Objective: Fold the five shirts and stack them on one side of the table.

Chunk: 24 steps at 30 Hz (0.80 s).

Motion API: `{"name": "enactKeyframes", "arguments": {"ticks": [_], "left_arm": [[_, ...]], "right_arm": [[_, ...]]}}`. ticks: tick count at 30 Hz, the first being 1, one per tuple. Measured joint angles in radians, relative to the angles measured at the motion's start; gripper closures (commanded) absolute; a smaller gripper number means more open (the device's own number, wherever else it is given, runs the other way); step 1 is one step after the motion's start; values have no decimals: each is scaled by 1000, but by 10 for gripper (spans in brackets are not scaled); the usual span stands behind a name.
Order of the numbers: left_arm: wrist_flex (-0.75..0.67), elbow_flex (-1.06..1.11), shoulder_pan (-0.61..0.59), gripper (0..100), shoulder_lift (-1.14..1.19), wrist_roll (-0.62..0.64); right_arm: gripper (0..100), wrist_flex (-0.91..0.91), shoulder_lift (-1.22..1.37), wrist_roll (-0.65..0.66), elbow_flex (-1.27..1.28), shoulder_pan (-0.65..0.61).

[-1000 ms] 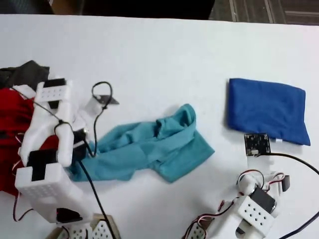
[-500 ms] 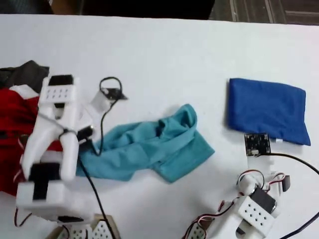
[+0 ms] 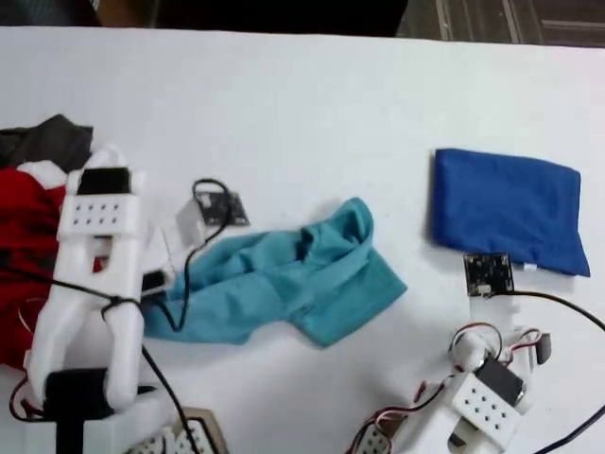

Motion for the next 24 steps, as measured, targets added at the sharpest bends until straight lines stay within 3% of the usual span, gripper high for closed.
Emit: {"name": "enactKeyframes", "arguments": {"ticks": [5,12,17,24], "left_arm": [[0,-31,-23,768,0,-23],[0,-87,44,767,0,103],[0,54,157,767,0,28],[-34,80,150,766,0,-25]], "right_arm": [[640,0,0,0,0,0],[640,0,0,0,0,0],[640,0,0,0,0,0],[640,0,0,0,0,0]]}}
